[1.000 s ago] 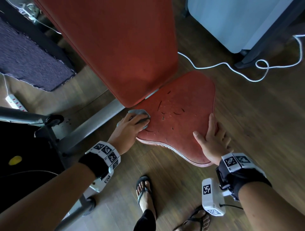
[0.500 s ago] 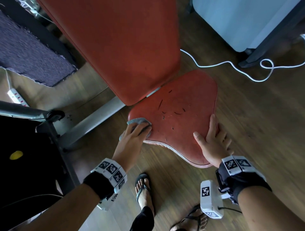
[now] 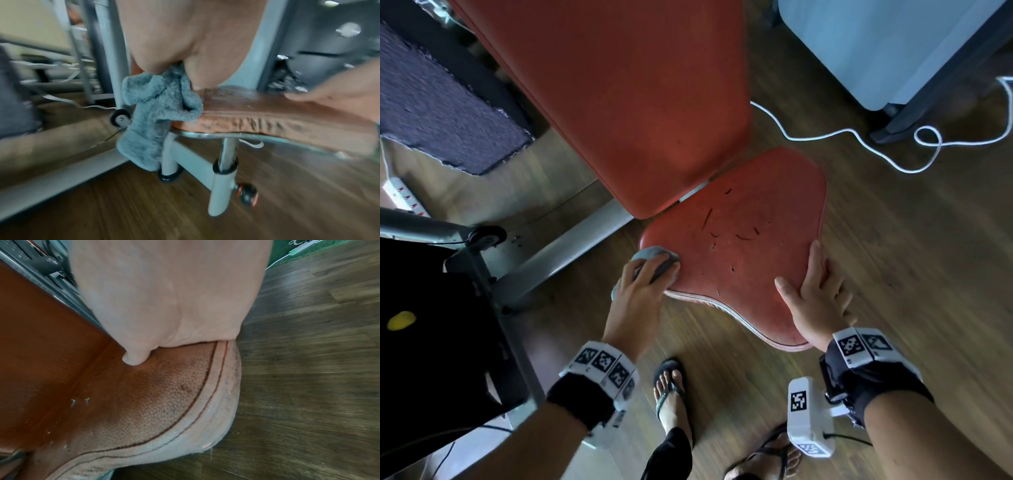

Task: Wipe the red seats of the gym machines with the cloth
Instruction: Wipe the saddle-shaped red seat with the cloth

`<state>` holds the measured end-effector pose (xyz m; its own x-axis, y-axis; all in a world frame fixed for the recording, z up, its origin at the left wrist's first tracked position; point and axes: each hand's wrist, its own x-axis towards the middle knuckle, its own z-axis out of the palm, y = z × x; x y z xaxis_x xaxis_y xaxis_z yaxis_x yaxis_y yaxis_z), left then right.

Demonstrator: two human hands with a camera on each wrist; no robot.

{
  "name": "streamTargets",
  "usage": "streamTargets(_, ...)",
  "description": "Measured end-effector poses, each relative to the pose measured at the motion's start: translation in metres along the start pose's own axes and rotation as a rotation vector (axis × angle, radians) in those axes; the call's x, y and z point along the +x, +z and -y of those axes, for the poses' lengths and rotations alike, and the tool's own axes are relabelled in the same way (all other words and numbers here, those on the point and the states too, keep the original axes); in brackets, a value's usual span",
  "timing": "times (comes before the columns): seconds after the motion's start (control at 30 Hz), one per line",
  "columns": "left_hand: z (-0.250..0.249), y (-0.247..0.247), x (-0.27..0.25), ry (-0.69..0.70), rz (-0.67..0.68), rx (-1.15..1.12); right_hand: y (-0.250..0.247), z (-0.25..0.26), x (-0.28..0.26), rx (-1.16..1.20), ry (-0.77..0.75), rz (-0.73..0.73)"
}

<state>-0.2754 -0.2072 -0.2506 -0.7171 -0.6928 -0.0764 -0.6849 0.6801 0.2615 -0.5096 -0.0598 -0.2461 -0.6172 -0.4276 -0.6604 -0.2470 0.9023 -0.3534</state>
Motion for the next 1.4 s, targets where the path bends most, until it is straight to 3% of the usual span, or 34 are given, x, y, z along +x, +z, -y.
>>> streamTargets(0.07,-0.02,0.009,-0.001,-0.062,-0.052,-0.058,0.001,0.0,-0.001,0.002,0.001,-0.012)
streamTargets(0.2,-0.032,0.015,-0.011,0.065,0.04,-0.084,0.0,0.0,-0.001,0.012,-0.002,-0.011)
streamTargets(0.33,-0.026,0.017,-0.007,-0.139,-0.046,-0.136,0.002,-0.001,-0.001,0.011,-0.007,-0.025)
streamTargets(0.4,-0.039,0.026,-0.009,-0.044,-0.084,-0.14,0.002,-0.001,0.0,0.021,-0.009,-0.03)
streamTargets(0.47,-0.043,0.028,-0.011,0.125,-0.035,-0.115,0.002,-0.001,0.0,0.026,-0.009,-0.032)
streamTargets(0.53,-0.034,0.023,-0.006,0.175,0.043,-0.069,0.003,-0.002,0.0,0.023,-0.011,-0.03)
streamTargets(0.83,-0.046,0.034,0.026,0.118,0.054,-0.07,0.002,-0.001,0.0,0.023,-0.009,-0.031)
streamTargets(1.03,-0.036,0.029,0.063,-0.056,0.039,-0.13,0.001,-0.002,0.0,0.031,-0.017,-0.026)
streamTargets(1.33,-0.034,0.027,0.057,-0.017,0.071,-0.074,0.001,-0.001,-0.001,0.022,-0.006,-0.019)
streamTargets(1.4,-0.029,0.022,0.067,0.05,0.074,-0.073,0.0,-0.001,-0.001,0.014,-0.004,-0.012)
